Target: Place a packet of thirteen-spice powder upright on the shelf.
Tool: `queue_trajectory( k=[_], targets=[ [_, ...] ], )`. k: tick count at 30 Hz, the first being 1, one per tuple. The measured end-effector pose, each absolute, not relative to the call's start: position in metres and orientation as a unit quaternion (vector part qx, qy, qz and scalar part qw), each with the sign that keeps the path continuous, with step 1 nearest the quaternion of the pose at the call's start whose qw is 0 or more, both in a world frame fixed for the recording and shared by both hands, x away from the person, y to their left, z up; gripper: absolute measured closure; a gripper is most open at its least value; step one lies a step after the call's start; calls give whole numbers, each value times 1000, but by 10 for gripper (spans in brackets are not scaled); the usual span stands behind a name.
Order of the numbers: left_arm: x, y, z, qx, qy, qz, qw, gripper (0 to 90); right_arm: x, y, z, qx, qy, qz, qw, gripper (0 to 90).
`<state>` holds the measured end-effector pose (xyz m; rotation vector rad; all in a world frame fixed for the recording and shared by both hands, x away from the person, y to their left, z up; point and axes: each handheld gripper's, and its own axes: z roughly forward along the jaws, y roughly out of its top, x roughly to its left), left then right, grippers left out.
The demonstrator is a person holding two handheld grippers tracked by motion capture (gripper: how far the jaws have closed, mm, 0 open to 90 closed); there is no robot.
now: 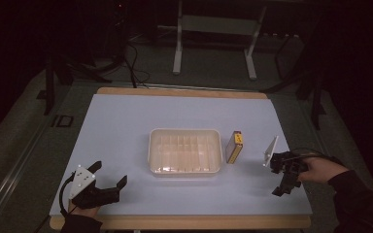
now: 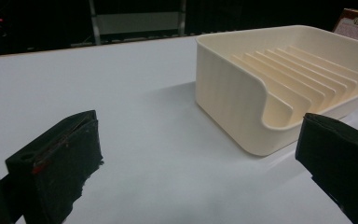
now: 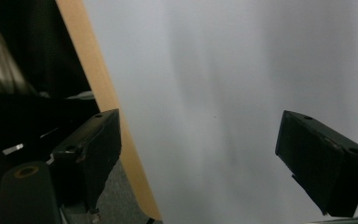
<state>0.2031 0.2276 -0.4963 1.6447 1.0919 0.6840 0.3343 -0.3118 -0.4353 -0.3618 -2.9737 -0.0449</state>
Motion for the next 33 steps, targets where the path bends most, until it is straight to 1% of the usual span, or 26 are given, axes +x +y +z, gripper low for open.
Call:
queue_trajectory(
  k=[14, 19, 24, 27, 33],
  targets=[
    [203, 227, -496, 682, 450, 279, 504, 4, 330, -286, -428, -74, -993, -23, 90, 145],
    [203, 226, -497, 687, 446, 273, 506, 4, 329, -275, -427, -61, -994, -17, 85, 146],
    [204, 224, -497, 694, 437, 267, 505, 4, 329, -265, -423, -45, -995, -26, 86, 146],
    [204, 223, -498, 695, 431, 260, 513, 4, 329, -259, -420, -39, -994, -32, 95, 148],
    [204, 220, -498, 704, 416, 248, 519, 4, 327, -249, -416, -18, -995, -36, 91, 151]
  ],
)
